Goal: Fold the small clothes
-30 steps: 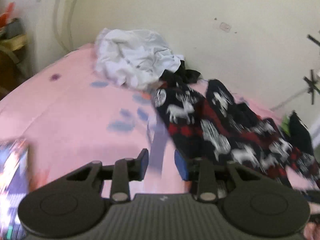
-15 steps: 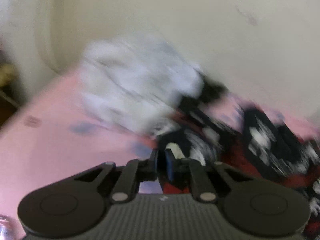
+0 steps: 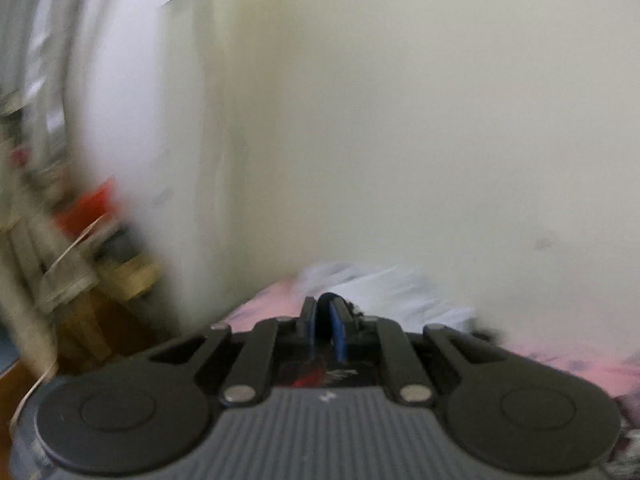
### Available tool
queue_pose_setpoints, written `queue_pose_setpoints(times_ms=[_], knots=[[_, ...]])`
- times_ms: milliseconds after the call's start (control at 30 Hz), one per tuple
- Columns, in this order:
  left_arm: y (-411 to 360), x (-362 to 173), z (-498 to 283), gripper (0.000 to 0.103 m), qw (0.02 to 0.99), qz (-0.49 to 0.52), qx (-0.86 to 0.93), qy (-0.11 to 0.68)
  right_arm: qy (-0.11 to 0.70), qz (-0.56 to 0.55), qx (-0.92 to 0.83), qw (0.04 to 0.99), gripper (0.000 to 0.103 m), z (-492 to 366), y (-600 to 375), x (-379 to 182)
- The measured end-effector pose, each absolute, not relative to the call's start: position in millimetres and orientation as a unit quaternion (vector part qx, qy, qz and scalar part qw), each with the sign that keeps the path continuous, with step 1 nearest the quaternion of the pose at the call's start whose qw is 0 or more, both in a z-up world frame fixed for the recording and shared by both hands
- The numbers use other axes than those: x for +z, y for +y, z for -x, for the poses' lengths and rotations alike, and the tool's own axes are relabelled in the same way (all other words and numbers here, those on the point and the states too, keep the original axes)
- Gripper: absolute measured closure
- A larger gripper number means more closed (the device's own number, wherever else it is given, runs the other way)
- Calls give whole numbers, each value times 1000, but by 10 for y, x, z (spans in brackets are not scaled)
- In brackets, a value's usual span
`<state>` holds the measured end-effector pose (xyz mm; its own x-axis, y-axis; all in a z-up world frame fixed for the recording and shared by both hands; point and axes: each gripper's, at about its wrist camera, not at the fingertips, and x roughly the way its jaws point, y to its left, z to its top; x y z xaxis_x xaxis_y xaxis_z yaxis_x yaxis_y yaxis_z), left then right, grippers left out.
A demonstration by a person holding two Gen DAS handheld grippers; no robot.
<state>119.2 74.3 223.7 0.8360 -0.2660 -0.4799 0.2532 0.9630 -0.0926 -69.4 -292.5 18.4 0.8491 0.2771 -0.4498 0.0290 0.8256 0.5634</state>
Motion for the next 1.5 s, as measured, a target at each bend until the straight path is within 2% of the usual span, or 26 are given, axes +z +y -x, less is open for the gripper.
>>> queue_pose_setpoints(times_ms=[200,267,300,333,367,467,567,600,633,700,867,1000,1033,1100,1133,1167,1233,1400,1500], knots=[[-541,2995,-516,94,915,-37,-351,196,251,-318,59,912,39,795,-3089,137],[-995,3020,-338,85,889,-60,-408,198,245,-321,58,913,38,827,-3122,148],[-1219,2977,-285,77,875,-74,-430,207,241,-322,57,914,37,847,-3139,157],[-1421,2899,-247,54,861,-89,-450,220,238,-323,57,914,36,867,-3155,167],[-1569,2803,-245,47,849,-99,-465,230,235,-325,58,914,35,880,-3168,178],[-1743,2481,-343,47,842,-110,-462,257,224,-323,57,918,34,929,-3208,222],[-1529,2161,-655,45,866,-92,-405,279,216,-322,54,920,34,952,-3236,251],[-1415,2017,-752,41,877,-93,-378,282,213,-322,55,921,34,958,-3240,263],[-1297,1846,-864,31,886,-95,-351,288,210,-319,53,922,34,961,-3238,276],[-1098,1464,-1064,19,898,-92,-292,315,203,-301,40,931,34,987,-3230,320],[-812,549,-1376,19,870,-23,-261,417,182,-286,-13,941,30,1062,-3374,359],[-832,233,-1351,22,837,29,-313,447,213,-285,-73,932,24,966,-3539,265],[-883,210,-1288,29,836,28,-317,447,228,-292,-78,926,27,904,-3557,222],[-969,147,-1259,53,848,5,-315,426,237,-274,-82,928,33,846,-3494,200],[-996,151,-1232,78,852,-8,-317,417,245,-251,-84,933,61,818,-3431,225],[-1004,164,-1218,79,855,-6,-318,410,254,-235,-88,934,92,784,-3377,251],[-941,207,-1211,82,864,10,-316,392,241,-223,-98,939,96,794,-3332,338],[-654,429,-1171,84,901,53,-306,303,141,-201,-124,961,97,1050,-3306,743],[-703,333,-1275,82,902,26,-281,326,154,-191,-145,959,96,1000,-3336,732]])
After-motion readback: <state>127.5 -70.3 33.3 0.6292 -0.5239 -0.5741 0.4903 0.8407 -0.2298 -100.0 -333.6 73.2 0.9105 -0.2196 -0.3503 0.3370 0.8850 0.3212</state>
